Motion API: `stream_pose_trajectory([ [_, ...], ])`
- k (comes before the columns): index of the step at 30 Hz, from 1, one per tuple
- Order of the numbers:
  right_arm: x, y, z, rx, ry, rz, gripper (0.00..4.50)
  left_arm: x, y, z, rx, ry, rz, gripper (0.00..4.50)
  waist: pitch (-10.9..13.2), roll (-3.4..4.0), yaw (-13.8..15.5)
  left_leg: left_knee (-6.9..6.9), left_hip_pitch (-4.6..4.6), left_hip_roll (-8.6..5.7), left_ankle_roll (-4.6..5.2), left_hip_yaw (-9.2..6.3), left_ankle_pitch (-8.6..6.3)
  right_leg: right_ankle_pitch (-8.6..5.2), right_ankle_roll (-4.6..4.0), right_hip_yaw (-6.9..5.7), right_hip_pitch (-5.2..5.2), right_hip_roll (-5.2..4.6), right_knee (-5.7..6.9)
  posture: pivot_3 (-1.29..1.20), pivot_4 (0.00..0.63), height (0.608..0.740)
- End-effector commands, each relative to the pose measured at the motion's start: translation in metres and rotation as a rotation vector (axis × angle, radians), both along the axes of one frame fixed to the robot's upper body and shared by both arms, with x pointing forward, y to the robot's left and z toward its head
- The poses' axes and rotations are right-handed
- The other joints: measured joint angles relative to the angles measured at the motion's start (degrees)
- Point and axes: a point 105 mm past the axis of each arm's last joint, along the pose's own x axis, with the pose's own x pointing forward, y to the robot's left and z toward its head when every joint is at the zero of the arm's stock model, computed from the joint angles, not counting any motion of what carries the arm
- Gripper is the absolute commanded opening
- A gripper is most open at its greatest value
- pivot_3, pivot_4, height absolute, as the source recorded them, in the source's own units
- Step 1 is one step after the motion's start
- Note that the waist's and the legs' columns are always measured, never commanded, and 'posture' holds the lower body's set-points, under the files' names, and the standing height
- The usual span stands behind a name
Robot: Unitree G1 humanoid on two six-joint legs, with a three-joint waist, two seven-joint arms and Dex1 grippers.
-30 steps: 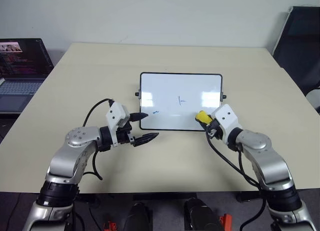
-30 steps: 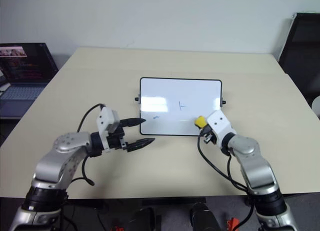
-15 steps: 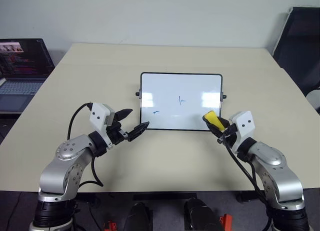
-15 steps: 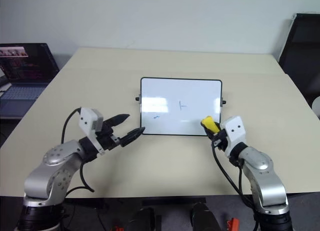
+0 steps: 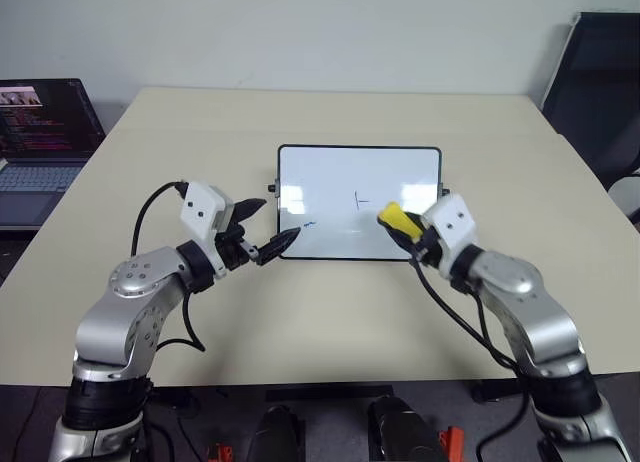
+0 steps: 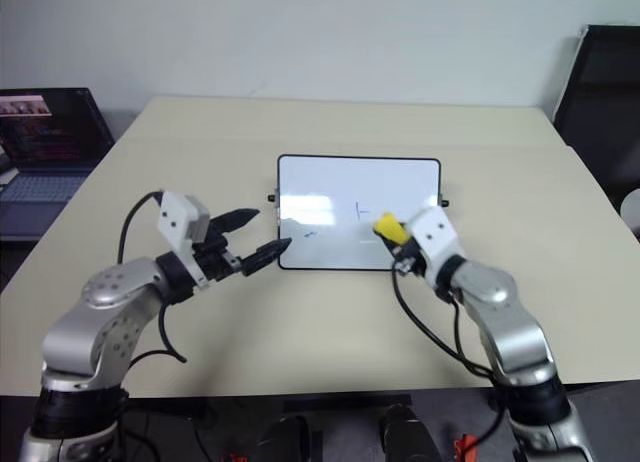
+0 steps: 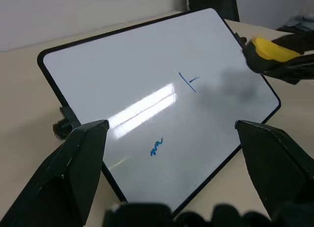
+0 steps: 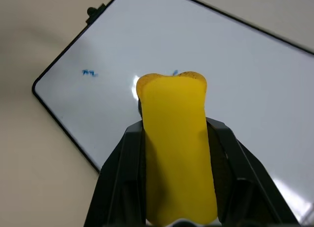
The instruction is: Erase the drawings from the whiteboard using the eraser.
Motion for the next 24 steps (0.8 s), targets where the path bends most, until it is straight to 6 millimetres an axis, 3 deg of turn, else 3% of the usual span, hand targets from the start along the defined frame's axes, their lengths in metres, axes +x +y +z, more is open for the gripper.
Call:
stream_pose_trajectory([
  [1,0.016,0.01,0.01,-0.055,-0.068,-0.005,1.27,0.002,-0.005,0.007,0.024,-0.043,-0.038,4.5,0.0,0.0,0.11,-0.01,-0.01,0.0,0.0,0.0,0.0,-0.01,0.01,0.0,0.0,0.0,-0.02,0.0,0.15,0.74],
  [6,0.045,0.014,0.012,-0.2,-0.135,-0.056,1.27,0.001,-0.007,0.001,0.05,-0.023,-0.085,4.5,0.01,0.0,0.38,-0.15,-0.12,-0.01,-0.01,0.01,-0.01,-0.02,0.14,0.0,-0.06,-0.01,-0.08,0.0,0.15,0.74],
  [10,0.057,0.014,0.01,-0.264,-0.151,-0.068,1.27,-0.002,-0.006,-0.007,0.072,0.004,-0.124,4.5,0.01,0.0,0.34,-0.3,-0.12,0.0,-0.01,0.0,-0.01,0.1,0.35,-0.02,-0.14,0.01,-0.05,0.0,0.15,0.74],
  [15,0.046,0.007,-0.023,-0.472,-0.055,0.042,1.27,-0.005,-0.005,-0.013,0.08,0.017,-0.146,4.5,0.01,0.0,0.32,-0.28,-0.1,0.01,-0.01,0.01,-0.01,0.1,0.36,-0.01,-0.13,0.01,-0.04,0.0,0.15,0.74],
  [18,0.039,0.005,-0.033,-0.575,-0.047,0.106,1.27,-0.005,-0.002,-0.016,0.078,0.019,-0.145,4.5,0.0,-0.01,0.34,-0.22,-0.05,0.01,0.0,0.0,0.0,0.03,0.24,-0.02,-0.06,0.01,-0.02,0.0,0.15,0.74],
  [21,0.048,0.006,-0.022,-0.568,-0.1,0.059,1.27,-0.004,-0.001,-0.018,0.076,0.022,-0.146,4.5,0.0,-0.01,0.31,-0.09,-0.01,0.01,0.0,0.01,0.01,-0.03,0.06,0.0,-0.02,0.01,0.04,0.0,0.15,0.74],
  [24,0.065,0.008,0.004,-0.506,-0.196,-0.038,1.27,-0.005,-0.002,-0.02,0.071,0.027,-0.155,4.5,0.01,0.0,-0.07,0.06,0.0,0.02,0.02,0.02,0.02,0.06,0.02,0.01,0.0,0.01,0.09,0.0,0.15,0.74],
])
